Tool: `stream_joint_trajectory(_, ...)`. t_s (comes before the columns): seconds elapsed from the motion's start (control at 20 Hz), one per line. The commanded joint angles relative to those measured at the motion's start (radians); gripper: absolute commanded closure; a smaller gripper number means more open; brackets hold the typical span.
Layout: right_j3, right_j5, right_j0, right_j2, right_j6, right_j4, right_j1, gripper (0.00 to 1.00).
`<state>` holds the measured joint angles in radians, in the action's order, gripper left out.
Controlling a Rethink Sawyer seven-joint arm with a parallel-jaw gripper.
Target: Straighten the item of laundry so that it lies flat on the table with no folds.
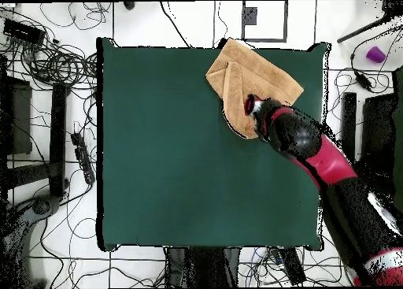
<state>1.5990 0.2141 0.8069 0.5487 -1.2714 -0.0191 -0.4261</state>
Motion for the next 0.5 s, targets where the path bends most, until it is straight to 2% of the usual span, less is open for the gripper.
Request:
stream_joint_trajectory(0.05, -0.165, 0.021, -0.194, -0.085, -0.332, 0.183, 0.113, 1.0)
stream_joint_trajectory(0.25, -0.225, 0.036, -0.308, -0.183, -0.394, 0.295, 0.11, 1.0)
stream_joint_trajectory(0.5, -0.239, 0.03, -0.376, -0.254, -0.395, 0.36, 0.103, 1.0)
